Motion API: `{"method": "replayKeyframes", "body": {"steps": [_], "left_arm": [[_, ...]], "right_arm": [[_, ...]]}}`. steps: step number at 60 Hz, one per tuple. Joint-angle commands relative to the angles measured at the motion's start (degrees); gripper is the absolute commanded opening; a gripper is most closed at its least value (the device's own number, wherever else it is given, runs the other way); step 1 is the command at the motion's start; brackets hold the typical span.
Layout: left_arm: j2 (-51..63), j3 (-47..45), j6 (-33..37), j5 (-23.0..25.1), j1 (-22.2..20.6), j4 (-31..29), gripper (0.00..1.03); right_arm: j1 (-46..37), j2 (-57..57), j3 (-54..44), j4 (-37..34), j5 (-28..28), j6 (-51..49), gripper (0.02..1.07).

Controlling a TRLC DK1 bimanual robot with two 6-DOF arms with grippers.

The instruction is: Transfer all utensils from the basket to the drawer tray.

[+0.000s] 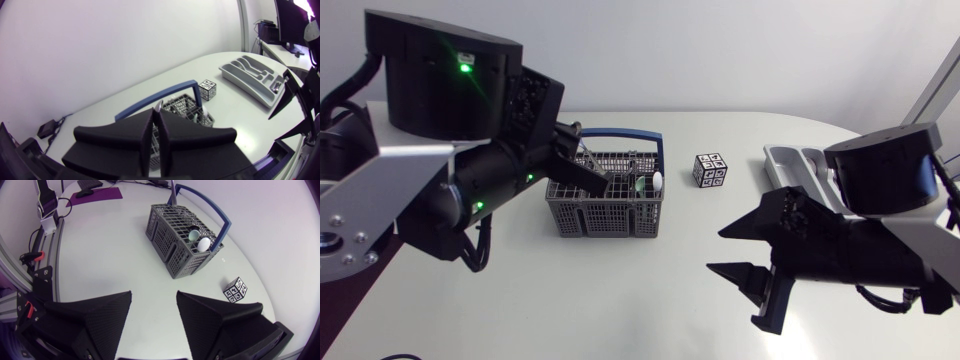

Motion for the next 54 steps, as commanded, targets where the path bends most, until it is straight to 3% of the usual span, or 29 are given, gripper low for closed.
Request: {"method": "replayKeyframes", "body": {"steps": [1, 14, 27, 38, 47, 54], "left_arm": [[-1.2, -0.4, -5.0, 3.7, 0.2, -1.7, 0.03], [-1.3, 0.5, -9.8, 17.6, 1.4, -6.5, 0.03], [-0.4, 0.5, -12.4, 28.8, 2.5, -7.4, 0.03], [1.4, 1.3, -14.4, 34.9, 2.8, -8.2, 0.03], [3.6, 3.3, -15.9, 36.8, 3.0, -10.6, 0.03], [4.9, 4.3, -17.3, 38.3, 3.7, -11.8, 0.03]], "right_arm": [[1.2, -0.3, 2.0, 0.1, -0.1, 3.7, 0.88], [2.8, 2.0, 5.5, -0.1, -0.1, 7.3, 0.88], [6.1, 6.3, 9.0, 1.6, -0.1, 11.2, 0.88], [7.0, 10.1, 11.5, 2.7, -0.1, 12.5, 0.87], [8.1, 13.1, 13.2, 3.6, 0.0, 12.9, 0.86], [9.0, 15.2, 14.7, 3.9, 0.0, 13.1, 0.78]]}}
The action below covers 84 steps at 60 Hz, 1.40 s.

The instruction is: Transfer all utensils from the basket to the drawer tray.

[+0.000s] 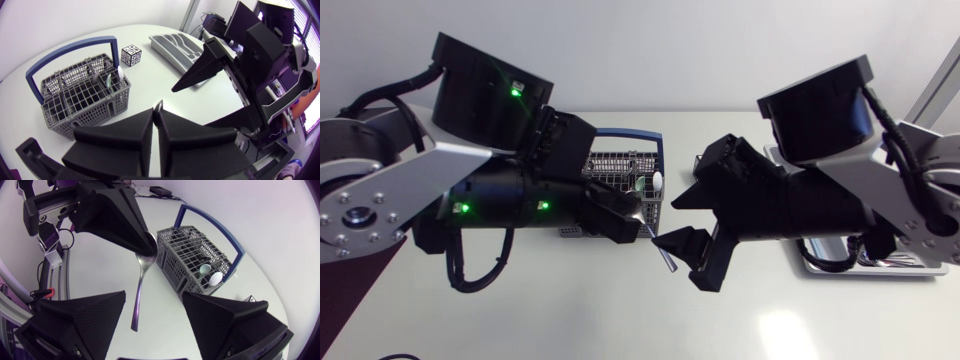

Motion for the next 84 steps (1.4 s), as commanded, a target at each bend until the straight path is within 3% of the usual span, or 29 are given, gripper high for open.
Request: {"method": "replayKeyframes", "body": {"steps": [1, 32, 40, 48, 61, 64, 68, 76, 80, 84], "left_arm": [[1.5, 2.5, -2.5, 1.1, 0.9, -0.8, 0.03], [3.0, 4.3, -4.6, 3.6, 1.8, -2.3, 0.03], [3.0, 4.5, -4.9, 4.6, 2.0, -2.7, 0.03], [3.0, 4.6, -4.9, 4.7, 2.0, -2.8, 0.03], [2.7, 5.1, -4.9, 5.6, 2.3, -3.1, 0.04], [2.7, 5.2, -4.9, 5.9, 2.5, -3.1, 0.09], [2.6, 5.8, -4.8, 6.2, 2.8, -3.1, 0.30], [2.3, 7.7, -3.7, 6.2, 3.9, -2.8, 0.58], [1.9, 8.2, -3.3, 6.2, 4.5, -2.0, 0.64], [1.5, 8.4, -3.2, 6.2, 5.2, -1.0, 0.64]], "right_arm": [[1.2, 2.0, 2.2, 0.7, 0.1, 1.7, 0.78], [2.3, 6.4, 4.2, 0.7, 0.2, 2.3, 0.25], [2.4, 6.4, 4.3, 0.7, 0.3, 2.3, 0.20], [2.4, 6.4, 4.2, 0.9, 0.2, 1.3, 0.08], [2.5, 6.4, 3.3, 0.6, -0.7, 0.8, 0.08], [2.5, 6.4, 3.1, 0.4, -1.3, 0.8, 0.08], [2.4, 6.4, 3.0, 0.0, -2.0, 0.6, 0.08], [1.9, 6.0, 2.2, -1.6, -3.3, -0.7, 0.08], [1.5, 5.6, 1.4, -1.9, -3.7, -1.1, 0.08], [0.6, 4.9, 0.8, -2.9, -4.0, -2.2, 0.08]]}}
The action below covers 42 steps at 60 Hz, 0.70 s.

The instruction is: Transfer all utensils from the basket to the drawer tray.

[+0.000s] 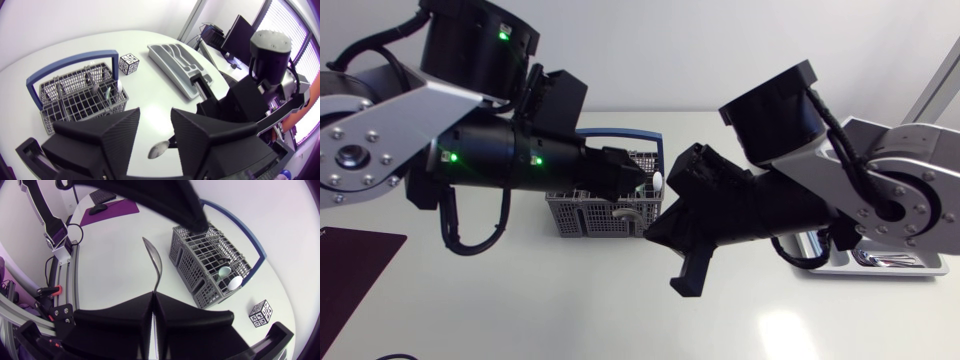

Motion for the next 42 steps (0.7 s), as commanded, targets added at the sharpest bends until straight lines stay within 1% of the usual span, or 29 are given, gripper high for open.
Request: {"method": "replayKeyframes", "body": {"steps": [1, 4, 11, 18, 23, 27, 34, 39, 42], "left_arm": [[-0.8, 1.8, 0.1, 0.7, 1.3, 1.5, 0.64], [-1.1, 1.8, 0.4, 0.7, 1.8, 2.3, 0.64], [-0.9, 1.4, 1.7, 0.7, 3.6, 4.0, 0.64], [0.2, 0.8, 2.9, -0.3, 4.9, 4.8, 0.64], [0.9, 0.1, 4.5, -1.8, 4.9, 5.7, 0.64], [2.0, -0.4, 5.1, -3.6, 4.7, 6.3, 0.64], [3.7, -1.2, 7.2, -6.9, 4.2, 7.0, 0.64], [4.8, -1.9, 8.6, -8.0, 3.7, 7.4, 0.64], [5.4, -2.1, 9.4, -9.5, 3.2, 7.6, 0.64]], "right_arm": [[-1.3, -0.9, -1.9, -1.8, -0.9, -2.0, 0.08], [-2.5, -1.9, -2.5, -2.5, -1.8, -2.8, 0.08], [-6.4, -4.1, -3.8, -5.2, -2.2, -6.9, 0.08], [-14.1, -5.8, -4.2, -10.1, -6.6, -12.9, 0.08], [-19.1, -7.4, -4.5, -13.5, -8.2, -17.6, 0.08], [-24.0, -7.8, -4.5, -16.2, -9.4, -22.5, 0.08], [-34.8, -7.0, -4.2, -21.9, -12.8, -32.6, 0.08], [-42.6, -5.9, -4.3, -24.4, -13.5, -40.1, 0.08], [-48.2, -4.4, -3.8, -26.8, -14.6, -45.9, 0.08]]}}
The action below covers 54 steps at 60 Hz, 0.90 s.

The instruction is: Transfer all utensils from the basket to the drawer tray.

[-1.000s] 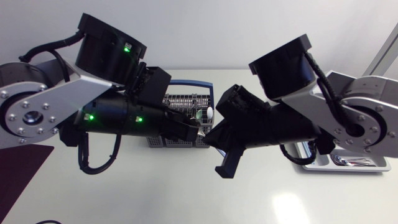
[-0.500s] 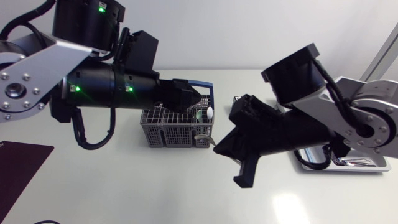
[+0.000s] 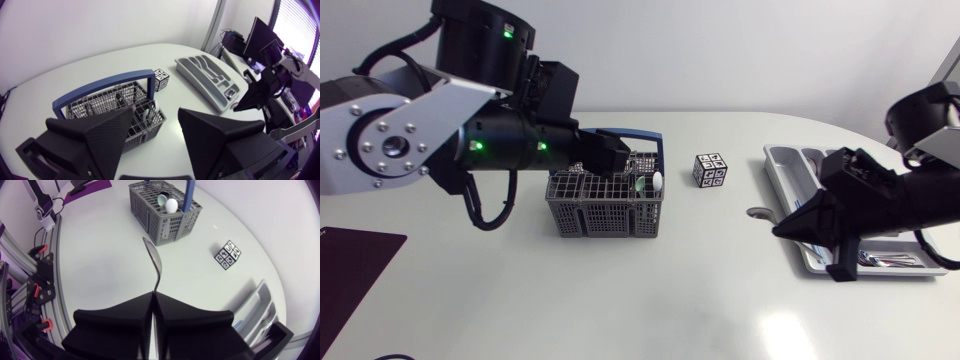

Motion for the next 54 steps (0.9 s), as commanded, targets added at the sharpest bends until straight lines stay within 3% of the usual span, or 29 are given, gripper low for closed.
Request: {"method": "replayKeyframes", "body": {"steps": [1, 13, 26, 29, 34, 49, 54], "left_arm": [[1.6, -2.0, 2.4, -1.6, -1.1, 0.9, 0.64], [3.6, -2.2, 3.7, -3.9, -1.8, 2.1, 0.64], [5.8, -2.5, 5.3, -6.6, -3.2, 3.1, 0.64], [6.1, -2.6, 5.7, -7.1, -3.3, 3.5, 0.64], [6.5, -2.7, 6.3, -8.0, -3.5, 3.7, 0.64], [7.2, -3.3, 6.9, -8.7, -3.3, 4.2, 0.64], [7.2, -3.8, 7.2, -9.4, -3.5, 5.3, 0.64]], "right_arm": [[-7.6, 2.8, -1.0, -3.2, -1.3, -11.3, 0.08], [-24.3, 11.4, 3.6, -10.2, -1.6, -29.3, 0.09], [-35.8, 21.7, 11.0, -10.4, 0.4, -39.5, 0.10], [-37.3, 23.6, 12.5, -10.3, 1.0, -40.9, 0.16], [-39.1, 26.2, 14.0, -9.1, 2.9, -43.1, 0.20], [-41.6, 32.6, 13.8, 2.4, 9.8, -45.6, 0.20], [-41.8, 33.4, 13.6, 3.0, 10.3, -45.6, 0.20]]}}
